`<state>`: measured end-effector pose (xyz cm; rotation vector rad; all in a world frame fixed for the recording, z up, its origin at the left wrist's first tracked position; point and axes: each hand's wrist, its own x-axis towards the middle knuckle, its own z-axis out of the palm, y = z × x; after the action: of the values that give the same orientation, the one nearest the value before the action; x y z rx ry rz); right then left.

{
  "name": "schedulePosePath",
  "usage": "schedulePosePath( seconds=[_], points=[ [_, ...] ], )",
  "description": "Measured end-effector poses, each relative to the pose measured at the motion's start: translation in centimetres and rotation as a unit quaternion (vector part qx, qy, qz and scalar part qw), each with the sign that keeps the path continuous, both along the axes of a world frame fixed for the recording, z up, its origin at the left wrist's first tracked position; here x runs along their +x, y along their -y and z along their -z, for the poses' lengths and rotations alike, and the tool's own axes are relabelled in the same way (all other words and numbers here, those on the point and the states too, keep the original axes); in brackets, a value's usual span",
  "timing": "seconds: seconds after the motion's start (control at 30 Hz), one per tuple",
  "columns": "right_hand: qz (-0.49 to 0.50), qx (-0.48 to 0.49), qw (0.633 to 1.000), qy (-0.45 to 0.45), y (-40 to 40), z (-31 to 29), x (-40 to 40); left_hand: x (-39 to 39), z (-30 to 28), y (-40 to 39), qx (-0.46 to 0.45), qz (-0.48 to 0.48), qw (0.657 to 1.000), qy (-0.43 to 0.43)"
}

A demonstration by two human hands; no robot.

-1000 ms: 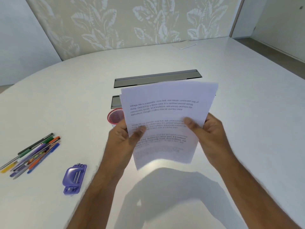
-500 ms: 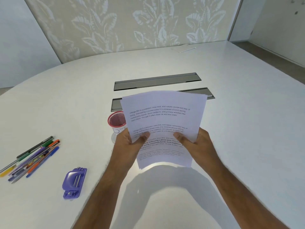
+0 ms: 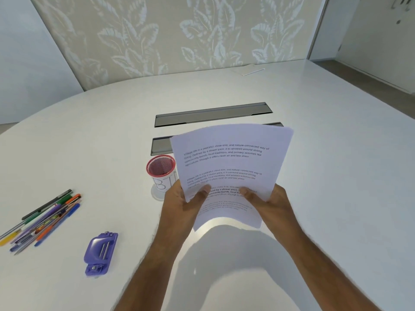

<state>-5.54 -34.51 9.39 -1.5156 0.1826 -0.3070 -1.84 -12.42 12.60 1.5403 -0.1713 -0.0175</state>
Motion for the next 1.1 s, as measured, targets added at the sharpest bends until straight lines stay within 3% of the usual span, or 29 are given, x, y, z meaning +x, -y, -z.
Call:
schedulePosePath(
  seconds=[0.2,0.57,0.7,0.87,0.97,1.1],
  points=[
    [0.001,-0.029,0.999,-0.035,-0.6,1.9,-0.3,-0.9,1.5,0.8,0.001,-0.009,0.998,-0.059],
    [-0.019,-0.018,0.999,-0.048,-0.2,3.3,-1.0,-1.2,2.1,0.8,0.025,-0.027,0.996,-0.082],
    [-0.070,0.028,0.997,-0.035,0.6,3.4,-1.2,-0.9,1.4,0.1,-0.012,-0.031,0.997,-0.073],
    [-0.036,0.050,0.997,-0.037,1.3,3.8,-1.7,-0.6,0.1,-0.7,-0.091,-0.028,0.994,-0.061],
    [-0.015,0.108,0.994,-0.021,1.1,3.3,-1.7,-0.5,-0.5,-0.7,-0.135,-0.018,0.988,-0.069],
    [-0.040,0.278,0.960,0.015,0.2,2.6,-1.3,-0.7,-0.9,0.0,-0.215,0.012,0.974,-0.077]
  ],
)
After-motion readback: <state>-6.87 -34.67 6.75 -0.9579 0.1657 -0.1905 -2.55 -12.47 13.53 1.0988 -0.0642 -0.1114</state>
